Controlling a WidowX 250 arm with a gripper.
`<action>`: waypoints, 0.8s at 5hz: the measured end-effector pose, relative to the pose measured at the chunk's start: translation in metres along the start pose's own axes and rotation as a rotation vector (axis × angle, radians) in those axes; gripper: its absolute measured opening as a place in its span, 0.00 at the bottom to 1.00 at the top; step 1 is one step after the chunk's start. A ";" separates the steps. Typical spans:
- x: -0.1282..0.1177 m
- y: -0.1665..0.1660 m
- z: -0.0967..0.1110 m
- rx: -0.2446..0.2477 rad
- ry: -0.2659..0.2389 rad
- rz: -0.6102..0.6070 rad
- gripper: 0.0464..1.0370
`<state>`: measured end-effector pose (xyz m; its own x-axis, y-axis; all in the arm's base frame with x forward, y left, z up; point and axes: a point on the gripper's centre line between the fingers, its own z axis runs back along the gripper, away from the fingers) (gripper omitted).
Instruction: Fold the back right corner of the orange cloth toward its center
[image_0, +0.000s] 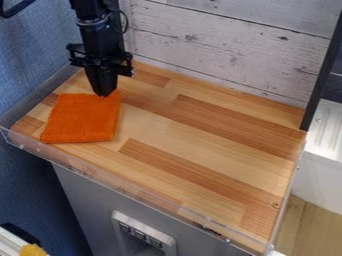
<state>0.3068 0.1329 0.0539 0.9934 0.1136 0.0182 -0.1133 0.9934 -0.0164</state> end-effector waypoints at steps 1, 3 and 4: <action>-0.004 -0.001 0.000 0.017 -0.023 0.010 0.02; -0.005 0.005 -0.004 0.035 -0.036 0.015 0.02; -0.008 0.014 -0.005 0.036 -0.016 0.030 0.02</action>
<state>0.2976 0.1460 0.0484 0.9891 0.1429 0.0342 -0.1436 0.9895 0.0189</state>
